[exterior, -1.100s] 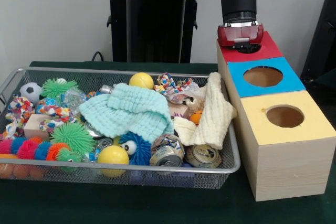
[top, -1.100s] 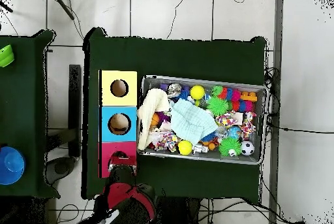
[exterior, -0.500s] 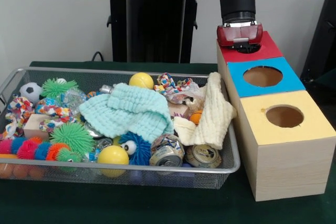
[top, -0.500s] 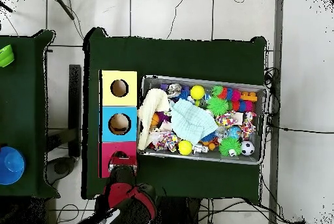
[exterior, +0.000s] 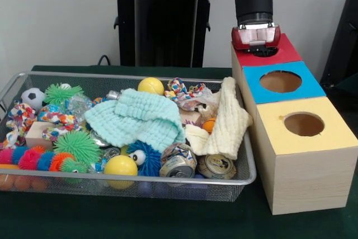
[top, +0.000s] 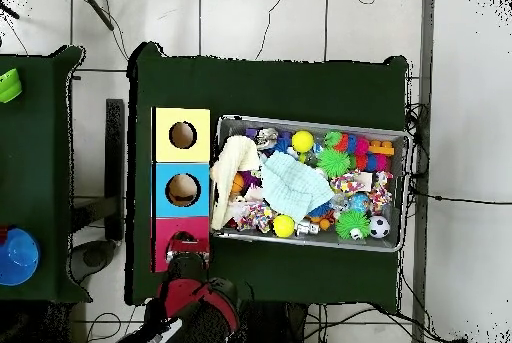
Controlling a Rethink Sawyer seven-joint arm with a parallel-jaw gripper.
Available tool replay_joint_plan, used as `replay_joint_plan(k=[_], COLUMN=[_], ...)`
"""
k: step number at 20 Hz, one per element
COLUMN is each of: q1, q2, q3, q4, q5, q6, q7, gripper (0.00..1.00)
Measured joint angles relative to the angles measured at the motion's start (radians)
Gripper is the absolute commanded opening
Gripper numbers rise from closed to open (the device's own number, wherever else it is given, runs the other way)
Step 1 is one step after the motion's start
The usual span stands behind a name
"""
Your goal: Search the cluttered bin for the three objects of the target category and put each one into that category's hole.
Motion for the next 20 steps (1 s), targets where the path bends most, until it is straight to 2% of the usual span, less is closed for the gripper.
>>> replay_joint_plan(k=[4,7,8,9,14,15,19,20], q1=[-0.077,-0.178,-0.268,-0.292,-0.428,-0.472,-0.545,-0.551], q2=[-0.06,-0.124,-0.173,-0.185,-0.237,-0.247,-0.252,-0.252], q3=[0.078,0.182,0.281,0.307,0.468,0.522,0.612,0.619], q4=[-0.001,0.011,0.026,0.03,0.042,0.042,0.037,0.036], q5=[-0.062,-0.113,-0.135,-0.136,-0.118,-0.094,-0.027,-0.018], q6=[0.098,0.205,0.306,0.335,0.542,0.626,0.787,0.802], q7=[-0.001,-0.002,-0.002,-0.002,-0.002,-0.003,-0.011,-0.011], gripper=[0.0,0.0,0.0,0.0,0.0,0.0,0.0,0.0])
